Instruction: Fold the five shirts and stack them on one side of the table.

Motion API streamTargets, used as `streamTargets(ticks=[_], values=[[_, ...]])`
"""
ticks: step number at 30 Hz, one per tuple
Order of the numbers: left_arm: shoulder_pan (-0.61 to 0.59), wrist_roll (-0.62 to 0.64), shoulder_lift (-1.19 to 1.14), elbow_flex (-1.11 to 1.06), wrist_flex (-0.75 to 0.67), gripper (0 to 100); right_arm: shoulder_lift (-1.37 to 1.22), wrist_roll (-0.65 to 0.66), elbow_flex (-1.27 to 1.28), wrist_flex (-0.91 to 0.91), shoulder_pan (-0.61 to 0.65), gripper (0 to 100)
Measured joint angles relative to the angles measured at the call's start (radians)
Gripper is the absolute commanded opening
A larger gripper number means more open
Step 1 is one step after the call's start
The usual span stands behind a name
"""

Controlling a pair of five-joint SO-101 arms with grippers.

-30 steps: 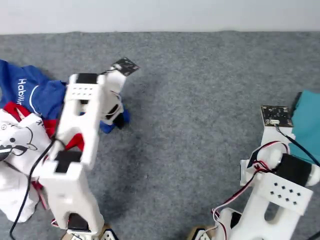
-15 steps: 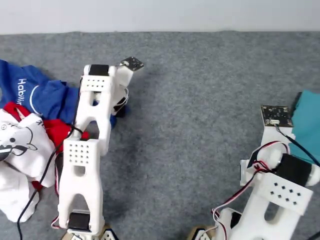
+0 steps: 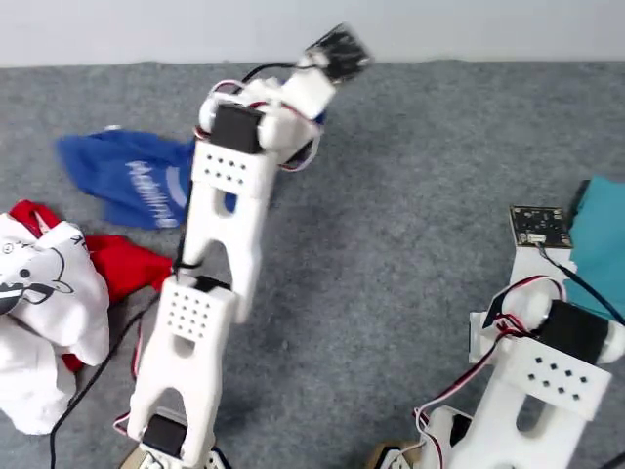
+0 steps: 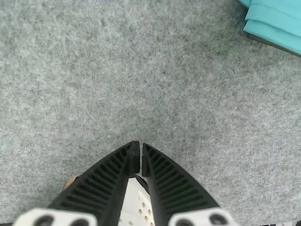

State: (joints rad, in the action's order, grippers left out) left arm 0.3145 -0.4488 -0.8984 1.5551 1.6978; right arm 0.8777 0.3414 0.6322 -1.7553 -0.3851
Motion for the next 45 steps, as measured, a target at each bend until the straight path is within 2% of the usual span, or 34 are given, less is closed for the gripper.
streamTargets(ticks=[7,12,16,21,24,28,33,37,45], values=[[0.226,0.000,0.150,0.074,-0.155,1,0.000,0.000,0.000,0.000,0.000,0.9],[0.325,-0.003,0.256,0.075,-0.138,1,0.000,0.000,0.000,0.000,0.000,0.9],[0.287,0.005,0.273,0.069,0.008,1,0.000,0.000,0.000,0.000,0.000,0.9],[0.104,0.101,0.304,-0.035,0.037,1,0.002,0.000,0.012,0.000,0.000,0.9],[0.012,0.110,0.373,-0.201,0.037,1,0.002,0.000,0.041,0.006,0.000,0.9],[-0.057,0.097,0.483,-0.535,0.037,1,0.002,0.000,0.071,0.009,0.005,0.9],[-0.095,-0.029,0.661,-1.008,0.037,1,0.002,0.000,0.071,0.012,0.077,0.9],[-0.135,-0.071,0.822,-1.329,0.035,1,0.002,0.000,0.071,0.017,0.152,0.9],[-0.371,-0.221,1.071,-1.797,-0.084,3,0.002,0.000,0.071,0.017,0.170,0.9]])
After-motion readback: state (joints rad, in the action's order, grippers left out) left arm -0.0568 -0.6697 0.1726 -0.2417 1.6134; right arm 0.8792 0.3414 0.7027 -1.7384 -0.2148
